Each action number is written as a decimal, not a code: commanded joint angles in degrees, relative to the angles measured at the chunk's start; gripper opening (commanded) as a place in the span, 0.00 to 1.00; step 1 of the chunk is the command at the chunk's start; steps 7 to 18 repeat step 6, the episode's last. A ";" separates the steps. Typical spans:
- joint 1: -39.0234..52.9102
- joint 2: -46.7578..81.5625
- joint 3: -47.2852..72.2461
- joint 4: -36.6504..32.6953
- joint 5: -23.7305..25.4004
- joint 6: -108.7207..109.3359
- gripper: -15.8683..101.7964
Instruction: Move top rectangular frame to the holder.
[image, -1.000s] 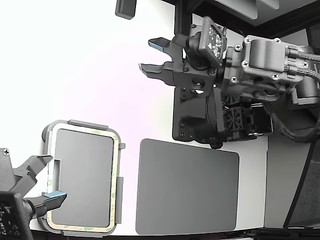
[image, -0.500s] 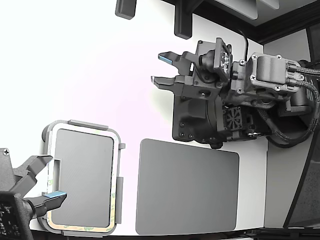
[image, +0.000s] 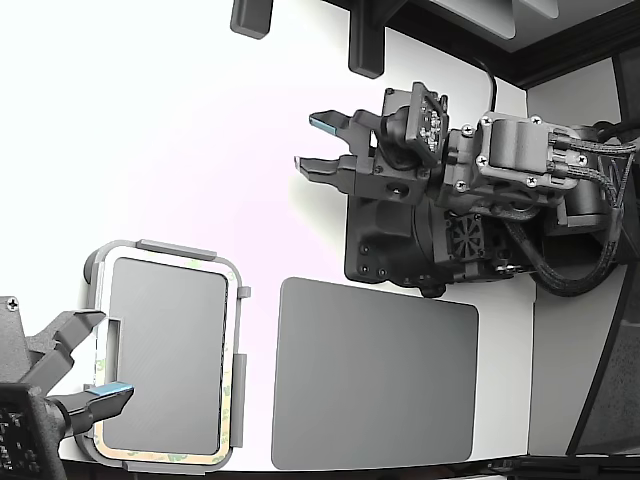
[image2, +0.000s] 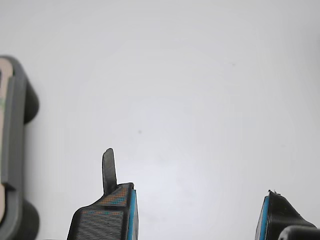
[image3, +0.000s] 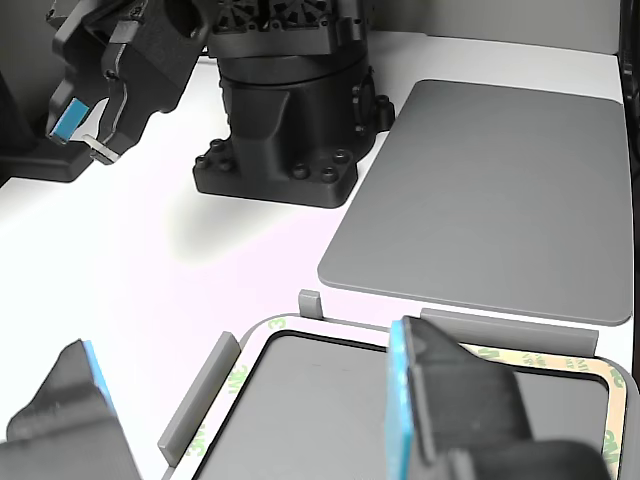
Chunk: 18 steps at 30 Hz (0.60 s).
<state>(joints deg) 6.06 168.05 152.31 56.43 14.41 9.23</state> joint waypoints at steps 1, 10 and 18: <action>-0.53 1.32 -1.14 -0.44 0.00 -0.09 0.98; -0.53 1.32 -1.14 -0.44 0.00 -0.09 0.98; -0.53 1.32 -1.14 -0.44 0.00 -0.09 0.98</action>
